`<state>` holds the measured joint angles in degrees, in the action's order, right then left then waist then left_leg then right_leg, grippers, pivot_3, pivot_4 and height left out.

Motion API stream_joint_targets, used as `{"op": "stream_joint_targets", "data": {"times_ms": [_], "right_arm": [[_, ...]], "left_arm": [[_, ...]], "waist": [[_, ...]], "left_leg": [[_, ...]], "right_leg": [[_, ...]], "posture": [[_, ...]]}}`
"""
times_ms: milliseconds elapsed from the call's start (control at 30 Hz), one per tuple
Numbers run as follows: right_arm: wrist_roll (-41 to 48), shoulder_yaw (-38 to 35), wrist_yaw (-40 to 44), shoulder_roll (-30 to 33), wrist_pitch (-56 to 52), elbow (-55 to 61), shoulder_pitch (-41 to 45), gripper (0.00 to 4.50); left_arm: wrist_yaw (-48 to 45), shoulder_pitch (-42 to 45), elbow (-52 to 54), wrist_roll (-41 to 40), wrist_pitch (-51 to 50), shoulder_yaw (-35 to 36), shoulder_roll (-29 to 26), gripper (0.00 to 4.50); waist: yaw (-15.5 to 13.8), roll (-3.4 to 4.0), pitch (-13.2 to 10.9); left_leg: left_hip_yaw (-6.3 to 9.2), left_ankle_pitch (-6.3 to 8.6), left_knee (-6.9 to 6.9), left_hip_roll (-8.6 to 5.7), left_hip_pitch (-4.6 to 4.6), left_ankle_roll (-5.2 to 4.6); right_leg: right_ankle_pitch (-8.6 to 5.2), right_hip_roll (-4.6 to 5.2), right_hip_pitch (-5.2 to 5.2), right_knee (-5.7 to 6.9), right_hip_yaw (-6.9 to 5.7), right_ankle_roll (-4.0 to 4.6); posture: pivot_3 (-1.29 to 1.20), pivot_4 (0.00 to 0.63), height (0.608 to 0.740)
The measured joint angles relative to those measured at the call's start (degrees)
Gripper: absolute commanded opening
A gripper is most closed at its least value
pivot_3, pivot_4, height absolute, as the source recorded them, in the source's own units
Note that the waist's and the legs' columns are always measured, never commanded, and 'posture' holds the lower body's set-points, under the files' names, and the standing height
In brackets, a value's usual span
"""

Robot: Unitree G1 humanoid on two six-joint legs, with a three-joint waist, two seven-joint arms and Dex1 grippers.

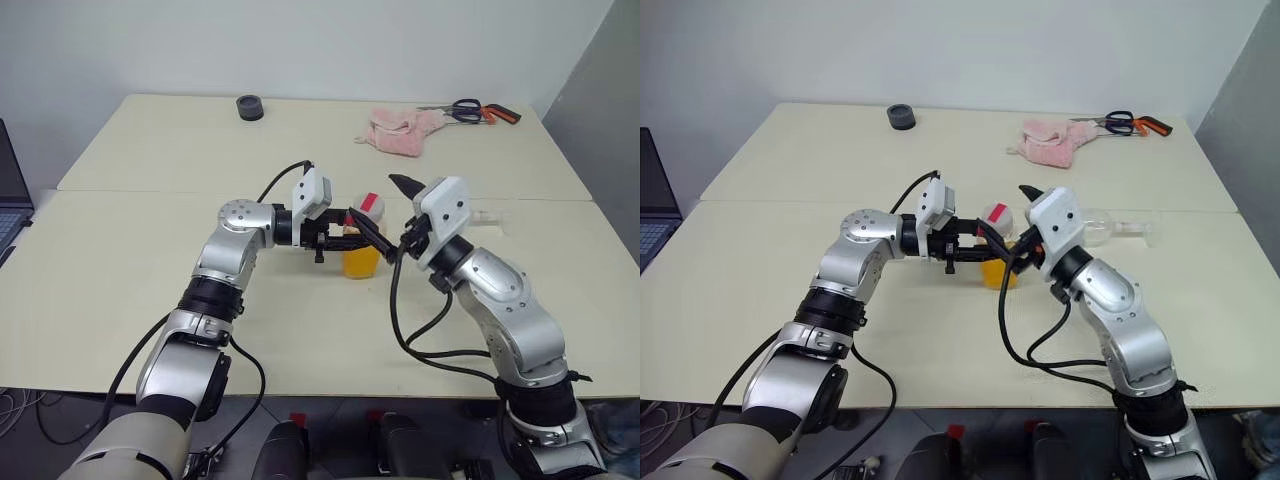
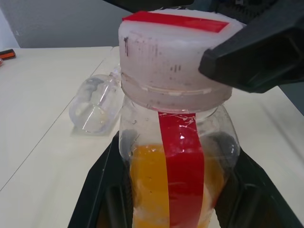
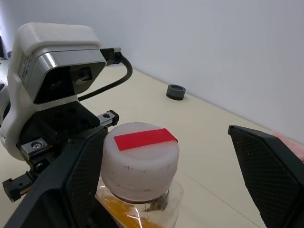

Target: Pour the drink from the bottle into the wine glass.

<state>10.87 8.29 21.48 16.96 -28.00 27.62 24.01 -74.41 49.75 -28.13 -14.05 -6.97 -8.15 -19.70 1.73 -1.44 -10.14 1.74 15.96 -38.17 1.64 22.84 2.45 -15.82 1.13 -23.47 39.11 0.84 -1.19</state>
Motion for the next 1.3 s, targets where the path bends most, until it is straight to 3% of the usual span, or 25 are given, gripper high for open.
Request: {"op": "stream_joint_targets", "data": {"times_ms": [1300], "right_arm": [[8.4,-1.5,3.3,2.7,-6.6,6.9,-1.6,4.31]], "left_arm": [[-0.1,0.0,-0.8,0.0,1.0,0.0,-0.4,1.69]], "waist": [[0.0,0.00,0.0]], "left_leg": [[0.00,0.00,-0.02,0.00,-0.01,0.00]], "right_leg": [[0.00,-0.01,0.01,0.02,0.01,0.00]], "posture": [[0.00,0.150,0.740]]}}
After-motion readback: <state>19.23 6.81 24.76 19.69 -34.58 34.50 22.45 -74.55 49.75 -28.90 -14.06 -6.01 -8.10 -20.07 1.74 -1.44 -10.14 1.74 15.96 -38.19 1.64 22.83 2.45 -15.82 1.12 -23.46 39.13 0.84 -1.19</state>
